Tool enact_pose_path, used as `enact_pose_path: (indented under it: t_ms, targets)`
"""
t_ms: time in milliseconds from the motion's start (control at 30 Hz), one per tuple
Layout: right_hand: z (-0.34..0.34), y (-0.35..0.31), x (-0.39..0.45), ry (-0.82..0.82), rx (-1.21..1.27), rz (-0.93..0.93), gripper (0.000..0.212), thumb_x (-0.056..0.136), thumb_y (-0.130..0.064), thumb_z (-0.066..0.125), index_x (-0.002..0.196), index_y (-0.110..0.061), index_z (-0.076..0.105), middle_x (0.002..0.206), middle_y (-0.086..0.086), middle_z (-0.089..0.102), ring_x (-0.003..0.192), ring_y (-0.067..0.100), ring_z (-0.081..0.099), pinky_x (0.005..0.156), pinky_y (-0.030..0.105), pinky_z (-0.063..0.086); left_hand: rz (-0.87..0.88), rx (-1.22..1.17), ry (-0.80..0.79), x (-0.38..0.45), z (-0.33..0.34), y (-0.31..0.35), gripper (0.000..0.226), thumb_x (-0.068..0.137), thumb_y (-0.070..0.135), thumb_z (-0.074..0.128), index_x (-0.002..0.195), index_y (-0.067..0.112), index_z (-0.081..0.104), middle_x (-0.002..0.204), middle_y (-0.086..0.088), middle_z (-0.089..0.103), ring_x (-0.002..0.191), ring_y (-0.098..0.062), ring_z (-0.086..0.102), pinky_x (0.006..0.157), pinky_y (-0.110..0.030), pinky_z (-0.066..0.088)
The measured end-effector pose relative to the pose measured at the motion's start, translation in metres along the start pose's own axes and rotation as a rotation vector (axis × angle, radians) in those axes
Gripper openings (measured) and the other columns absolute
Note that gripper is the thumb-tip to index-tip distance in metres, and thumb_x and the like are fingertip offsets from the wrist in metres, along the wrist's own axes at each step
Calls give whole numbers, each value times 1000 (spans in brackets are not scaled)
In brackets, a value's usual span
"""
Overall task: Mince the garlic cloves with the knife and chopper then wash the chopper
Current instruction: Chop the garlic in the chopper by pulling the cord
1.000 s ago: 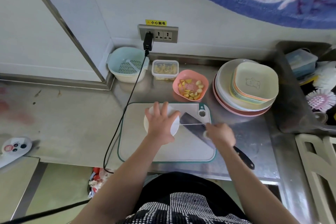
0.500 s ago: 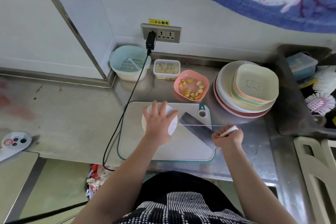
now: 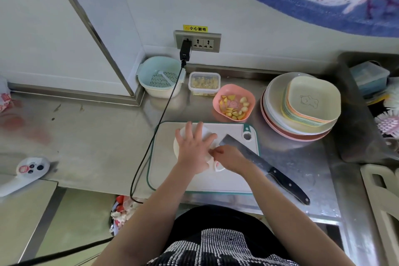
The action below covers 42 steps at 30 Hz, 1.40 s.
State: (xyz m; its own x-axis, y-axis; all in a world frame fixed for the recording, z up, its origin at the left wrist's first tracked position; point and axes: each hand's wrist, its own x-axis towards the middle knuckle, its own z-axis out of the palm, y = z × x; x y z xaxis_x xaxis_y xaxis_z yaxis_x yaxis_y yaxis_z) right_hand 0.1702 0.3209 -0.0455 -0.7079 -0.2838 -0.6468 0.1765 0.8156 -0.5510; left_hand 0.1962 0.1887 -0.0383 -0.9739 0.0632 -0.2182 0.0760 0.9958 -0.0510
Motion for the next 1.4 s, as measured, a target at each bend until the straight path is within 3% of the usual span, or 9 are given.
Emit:
enact_pose_path:
  t_ms: [133, 367, 467, 600, 767, 1000, 1200, 1333, 1400]
  targets:
    - [-11, 30, -6, 341, -239, 160, 34, 98, -41, 34, 106, -30, 65, 108, 1, 66, 105, 24, 56, 94, 40, 30, -52, -27, -24, 2, -2, -5, 88, 60, 43, 75, 133, 44, 27, 148, -4, 8, 136, -40, 5, 105, -57, 14]
    - [-48, 107, -31, 692, 137, 595, 38, 97, -37, 44, 107, -8, 68, 113, 19, 65, 107, 37, 57, 96, 45, 39, -22, -14, -12, 4, -2, -5, 89, 57, 42, 77, 132, 44, 29, 148, -5, 11, 135, -40, 7, 104, -57, 15]
    - [-47, 83, -22, 641, 641, 434, 26, 93, -28, 57, 82, -7, 68, 91, 18, 68, 83, 31, 64, 77, 39, 48, -8, 1, -18, 5, -2, -5, 90, 57, 42, 77, 133, 44, 29, 148, -5, 11, 136, -40, 8, 105, -58, 15]
    - [-23, 38, 0, 231, 1276, 271, 17, 90, -23, 65, 85, -7, 69, 70, 2, 65, 62, 11, 51, 59, 22, 38, 14, 32, -22, 5, -5, -2, 87, 59, 39, 76, 132, 43, 29, 148, -6, 10, 136, -41, 8, 105, -59, 16]
    - [6, 5, -11, 11, 135, -28, 43, 94, -38, 53, 59, -15, 62, 65, 0, 59, 61, 12, 49, 54, 18, 34, 18, 24, 38, 2, 3, -2, 82, 56, 38, 76, 127, 43, 36, 144, -5, 10, 132, -40, 9, 102, -57, 14]
    - [-37, 52, -4, 367, 10, 125, 43, 91, -42, 57, 57, -15, 59, 64, 2, 61, 72, 25, 60, 61, 28, 45, -37, -9, -4, 4, 0, -5, 87, 59, 41, 75, 133, 44, 28, 148, -5, 10, 136, -41, 8, 105, -57, 15]
    - [-62, 131, -34, 668, 88, 557, 43, 92, -47, 54, 106, -10, 71, 114, 21, 64, 108, 38, 56, 93, 46, 45, -31, 2, -8, 6, -3, -4, 88, 56, 40, 77, 131, 43, 31, 147, -5, 14, 134, -40, 11, 104, -56, 17]
    - [-31, 76, -22, 456, -216, 222, 38, 94, -46, 50, 92, -16, 72, 98, 10, 68, 84, 27, 59, 72, 29, 45, -26, 9, 1, 9, -3, -5, 88, 55, 41, 77, 130, 43, 31, 145, -5, 15, 133, -39, 13, 102, -55, 19]
    - [-7, 31, -16, 363, -412, -93, 38, 96, -46, 46, 100, -18, 71, 102, 6, 66, 96, 26, 57, 76, 31, 38, 12, 33, 7, 10, -4, -3, 85, 58, 41, 75, 130, 43, 32, 147, -5, 14, 133, -39, 12, 102, -55, 18]
